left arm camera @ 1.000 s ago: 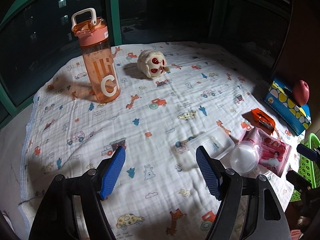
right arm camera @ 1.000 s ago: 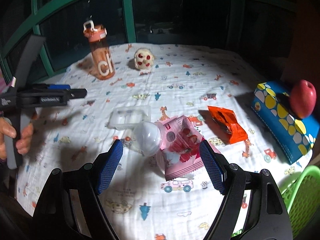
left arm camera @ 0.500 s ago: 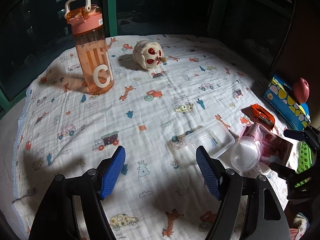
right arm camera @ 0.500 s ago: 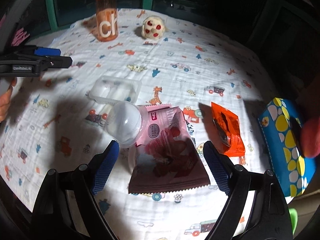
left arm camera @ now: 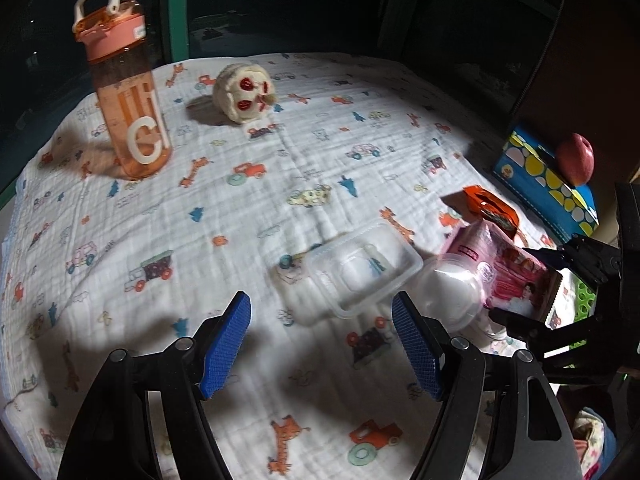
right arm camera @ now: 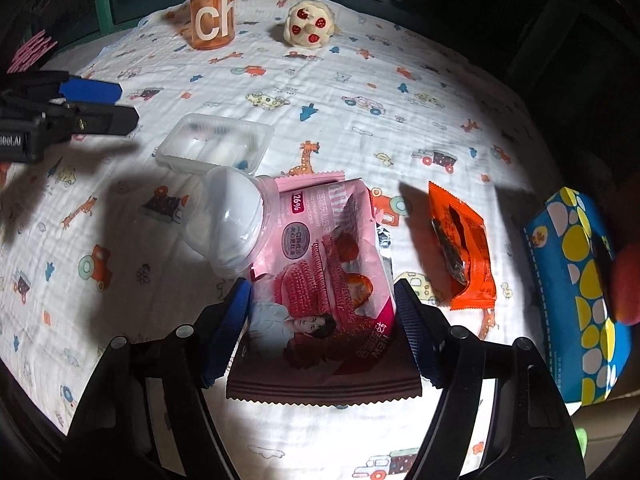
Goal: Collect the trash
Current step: 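Grasp the pink snack wrapper with the right tool while the left tool grasps the clear round bowl, then carry the wrapper and bowl over the basket and open both tools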
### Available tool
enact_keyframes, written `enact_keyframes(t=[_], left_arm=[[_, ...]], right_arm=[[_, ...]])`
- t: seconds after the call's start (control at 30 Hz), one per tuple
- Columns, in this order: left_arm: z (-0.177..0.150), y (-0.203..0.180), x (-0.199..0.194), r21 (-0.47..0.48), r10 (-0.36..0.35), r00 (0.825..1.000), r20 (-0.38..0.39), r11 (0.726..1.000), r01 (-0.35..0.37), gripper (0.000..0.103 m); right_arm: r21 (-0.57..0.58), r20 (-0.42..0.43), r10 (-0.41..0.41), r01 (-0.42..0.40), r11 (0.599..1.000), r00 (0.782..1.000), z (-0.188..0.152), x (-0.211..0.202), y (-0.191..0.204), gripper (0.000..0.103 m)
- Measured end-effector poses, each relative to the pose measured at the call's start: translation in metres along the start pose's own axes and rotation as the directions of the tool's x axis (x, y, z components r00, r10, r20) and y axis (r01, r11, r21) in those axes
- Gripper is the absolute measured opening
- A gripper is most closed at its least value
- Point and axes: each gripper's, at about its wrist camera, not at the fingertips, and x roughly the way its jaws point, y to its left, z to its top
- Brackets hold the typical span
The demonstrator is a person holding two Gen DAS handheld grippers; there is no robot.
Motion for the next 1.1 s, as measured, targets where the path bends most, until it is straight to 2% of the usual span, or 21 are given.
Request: enact_keyframes(t=[0.3,0.43,0.67,0.93,1.0,1.1], left_arm=[[-0.007,-0.041,0.013,0.081,-0.095,0.995,-0.022,0.992,0.097,0.071],[-0.008,-0.057,0.025,0.08,-0.127,0.991,-0.052,0.988,0.131,0.071],[-0.006,-0.074,0.05,0.035,-0.132,0.988,-0.084,0.99,0.135,0.071],[0.004,-0.086,0.068,0.014,-0.116,0.99,-0.08,0.993,0.117,0.071],[0.006,-0.088,0.071,0.012,-0.115,0.99,-0.078,0.993,0.116,0.069],[0.006,-0.091,0.072,0.02,-0.122,0.99,-0.076,0.992,0.124,0.059]], right_arm=[[0.089,0.057,-0.013,0.008,0.996,0.998,-0.013,-0.023,-0.019,0.07],[0.131,0.086,-0.023,0.011,0.991,0.996,-0.022,-0.037,-0.028,0.07],[0.22,0.148,-0.027,-0.006,0.975,0.989,-0.037,-0.063,-0.046,0.07],[0.314,0.198,-0.034,-0.031,0.949,0.98,-0.06,-0.089,-0.06,0.07],[0.334,0.208,-0.041,-0.031,0.942,0.977,-0.066,-0.095,-0.062,0.07],[0.364,0.217,-0.043,-0.04,0.93,0.975,-0.076,-0.103,-0.066,0.07]])
